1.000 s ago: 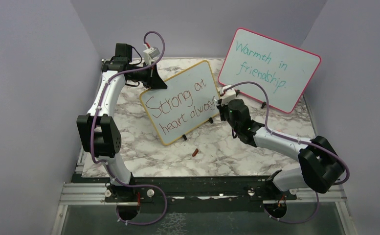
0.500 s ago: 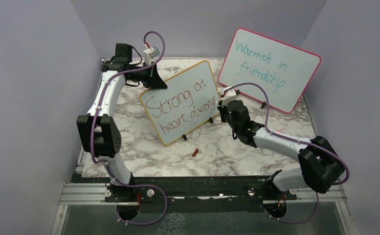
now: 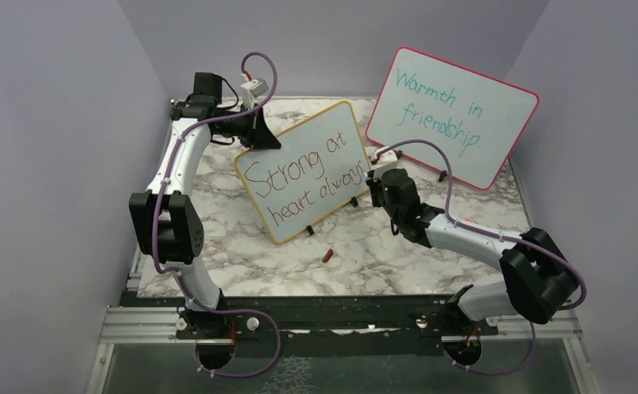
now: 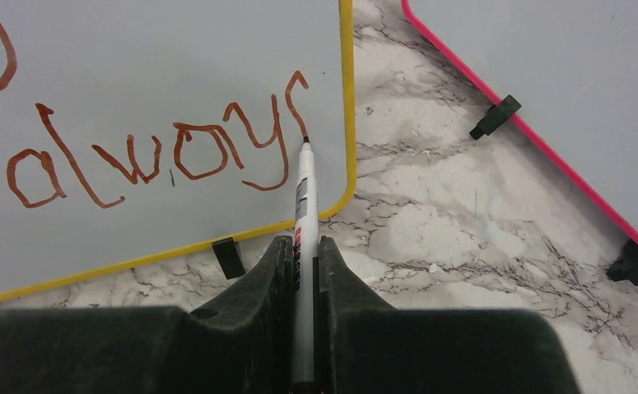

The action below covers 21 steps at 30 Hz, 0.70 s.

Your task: Write a sentence on the whiteboard

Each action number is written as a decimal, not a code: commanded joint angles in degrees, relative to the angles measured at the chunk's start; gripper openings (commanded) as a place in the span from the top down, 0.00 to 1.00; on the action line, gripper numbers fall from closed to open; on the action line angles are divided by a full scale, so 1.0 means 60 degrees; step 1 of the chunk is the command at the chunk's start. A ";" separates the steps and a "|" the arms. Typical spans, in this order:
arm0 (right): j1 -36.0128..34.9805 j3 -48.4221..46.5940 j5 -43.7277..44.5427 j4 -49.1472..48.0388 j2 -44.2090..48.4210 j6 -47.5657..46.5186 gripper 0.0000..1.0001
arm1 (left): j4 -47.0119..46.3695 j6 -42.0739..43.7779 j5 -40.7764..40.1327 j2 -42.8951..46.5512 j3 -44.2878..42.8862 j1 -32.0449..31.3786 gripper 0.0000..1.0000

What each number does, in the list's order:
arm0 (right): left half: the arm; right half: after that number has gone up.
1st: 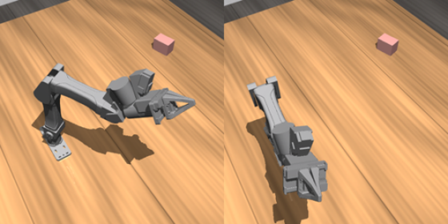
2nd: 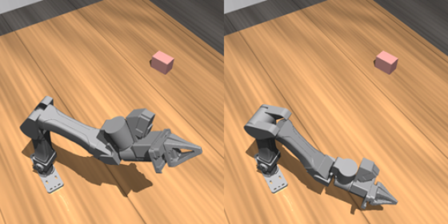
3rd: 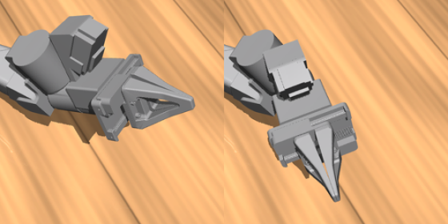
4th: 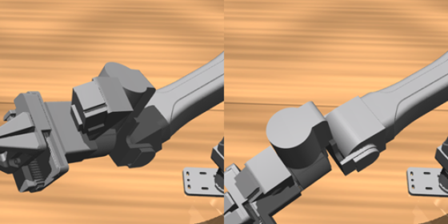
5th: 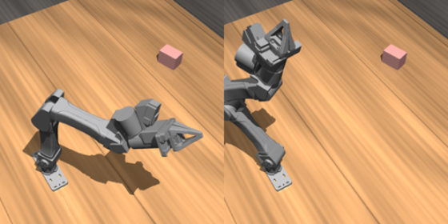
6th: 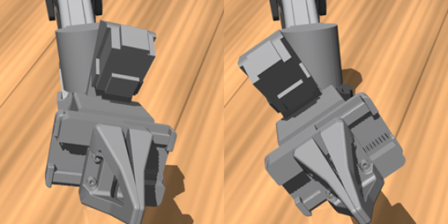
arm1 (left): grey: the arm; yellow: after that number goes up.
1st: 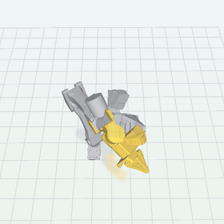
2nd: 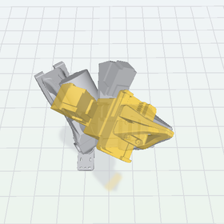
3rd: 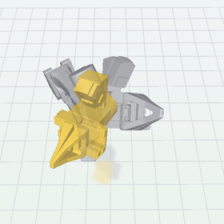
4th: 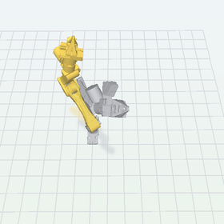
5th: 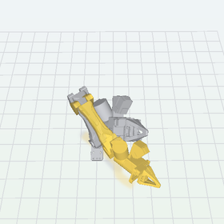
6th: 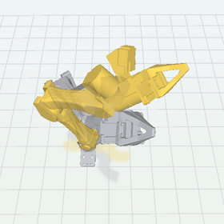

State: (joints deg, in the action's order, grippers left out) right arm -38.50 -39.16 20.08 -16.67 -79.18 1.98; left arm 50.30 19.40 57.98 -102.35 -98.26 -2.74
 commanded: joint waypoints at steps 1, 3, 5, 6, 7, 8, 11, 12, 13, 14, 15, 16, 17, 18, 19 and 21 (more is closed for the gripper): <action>0.0029 0.0132 -0.0626 0.0242 0.0038 0.0177 0.99 | 0.0420 0.0678 -0.0917 -0.0389 0.0046 -0.0117 1.00; 0.0026 0.0152 -0.0786 0.0226 0.0134 0.0182 0.99 | 0.0405 0.0666 -0.0932 -0.0396 0.0042 -0.0115 1.00; 0.0030 0.0132 -0.0910 0.0221 0.0218 0.0217 0.99 | 0.0397 0.0650 -0.0936 -0.0403 0.0041 -0.0116 1.00; 0.0030 0.0129 -0.0976 0.0241 0.0241 0.0213 0.99 | 0.0404 0.0653 -0.0945 -0.0403 0.0043 -0.0116 1.00; 0.0025 0.0133 -0.0986 0.0249 0.0270 0.0242 0.99 | 0.0390 0.0653 -0.0959 -0.0403 0.0043 -0.0125 1.00; 0.0022 0.0135 -0.0954 0.0246 0.0285 0.0249 0.99 | 0.0389 0.0638 -0.0981 -0.0403 0.0036 -0.0119 1.00; 0.0019 0.0223 -0.0695 0.0252 0.0478 0.0303 0.99 | 0.0372 0.0612 -0.1059 -0.0403 0.0029 -0.0117 1.00; 0.0021 0.0269 -0.0554 0.0243 0.0600 0.0324 0.99 | 0.0376 0.0598 -0.1095 -0.0396 0.0027 -0.0114 1.00; 0.0018 0.0313 -0.0439 0.0247 0.0743 0.0342 0.99 | 0.0363 0.0599 -0.1112 -0.0390 0.0028 -0.0114 1.00; 0.0029 0.0368 -0.0311 0.0266 0.0897 0.0346 0.99 | 0.0339 0.0589 -0.1132 -0.0376 0.0041 -0.0120 1.00; 0.0030 0.0410 -0.0238 0.0290 0.1079 0.0350 0.99 | 0.0322 0.0568 -0.1135 -0.0362 0.0043 -0.0122 1.00; 0.0023 0.0437 -0.0172 0.0359 0.1320 0.0345 0.99 | 0.0299 0.0551 -0.1188 -0.0349 0.0041 -0.0119 1.00; 0.0018 0.0459 -0.0098 0.0443 0.1505 0.0355 0.99 | 0.0247 0.0508 -0.1255 -0.0332 0.0063 -0.0115 0.99; 0.0029 0.0481 -0.0056 0.0499 0.1706 0.0358 0.99 | 0.0200 0.0466 -0.1317 -0.0310 0.0088 -0.0114 0.97; 0.0024 0.0508 -0.0051 0.0567 0.1880 0.0337 0.99 | 0.0169 0.0452 -0.1345 -0.0291 0.0107 -0.0114 0.93; 0.0021 0.0550 -0.0086 0.0740 0.2306 0.0368 0.99 | 0.0003 0.0342 -0.1440 -0.0206 0.0153 -0.0119 0.85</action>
State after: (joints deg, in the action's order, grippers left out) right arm -38.50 -36.62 17.93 -13.69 -69.97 3.25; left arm 50.13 19.11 57.56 -102.35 -98.28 -2.74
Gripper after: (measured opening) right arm 0.158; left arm 0.074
